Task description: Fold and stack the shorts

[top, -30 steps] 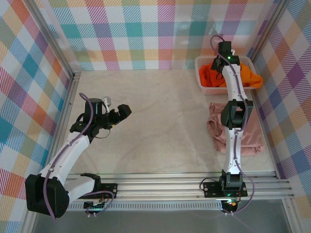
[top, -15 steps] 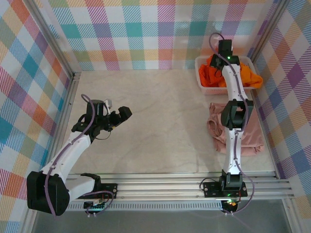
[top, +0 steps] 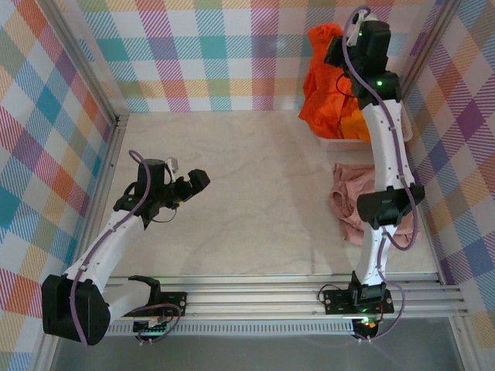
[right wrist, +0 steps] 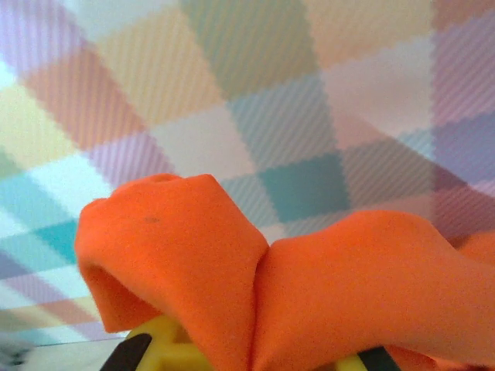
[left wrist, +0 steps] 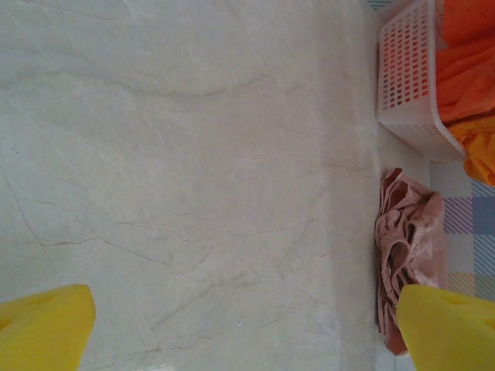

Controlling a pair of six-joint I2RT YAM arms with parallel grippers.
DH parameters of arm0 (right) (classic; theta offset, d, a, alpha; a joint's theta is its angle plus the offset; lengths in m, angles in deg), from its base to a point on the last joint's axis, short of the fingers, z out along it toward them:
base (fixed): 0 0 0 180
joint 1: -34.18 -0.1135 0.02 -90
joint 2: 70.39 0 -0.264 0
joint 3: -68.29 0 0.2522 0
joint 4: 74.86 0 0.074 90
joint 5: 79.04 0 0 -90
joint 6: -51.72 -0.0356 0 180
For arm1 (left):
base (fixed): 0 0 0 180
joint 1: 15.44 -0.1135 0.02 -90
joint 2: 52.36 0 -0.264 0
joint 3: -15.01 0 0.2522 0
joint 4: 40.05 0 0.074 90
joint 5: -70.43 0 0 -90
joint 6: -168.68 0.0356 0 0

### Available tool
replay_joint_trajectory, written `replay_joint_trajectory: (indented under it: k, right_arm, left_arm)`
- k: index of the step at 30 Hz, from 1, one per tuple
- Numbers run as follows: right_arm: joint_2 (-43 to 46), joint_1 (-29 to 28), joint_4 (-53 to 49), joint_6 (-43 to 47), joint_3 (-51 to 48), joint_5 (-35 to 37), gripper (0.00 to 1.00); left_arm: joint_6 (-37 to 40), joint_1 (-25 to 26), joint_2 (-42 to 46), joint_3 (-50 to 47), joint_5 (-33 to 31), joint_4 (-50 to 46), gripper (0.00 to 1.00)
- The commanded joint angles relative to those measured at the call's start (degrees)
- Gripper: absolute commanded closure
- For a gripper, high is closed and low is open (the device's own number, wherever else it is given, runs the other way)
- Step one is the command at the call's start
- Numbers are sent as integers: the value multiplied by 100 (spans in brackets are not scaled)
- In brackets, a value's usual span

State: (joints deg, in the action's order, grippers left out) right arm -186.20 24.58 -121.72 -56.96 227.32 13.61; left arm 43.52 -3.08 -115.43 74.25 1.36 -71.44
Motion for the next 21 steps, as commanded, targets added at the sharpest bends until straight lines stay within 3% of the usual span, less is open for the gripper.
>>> replay_joint_trajectory:
  k: [1,14,21]
  right_arm:
    - [341,-242,821,-348,53,-1083,100]
    - [130,-1425,1757,-1280,707,-3535,100]
    - [67,-1685,1618,-1371,704,-4131,100]
  left_arm:
    - [-61,81,191,58,-128,95,0]
    - [-112,91,581,70,-575,-33,0]
    - [-262,91,1091,-92,-1054,-2,0]
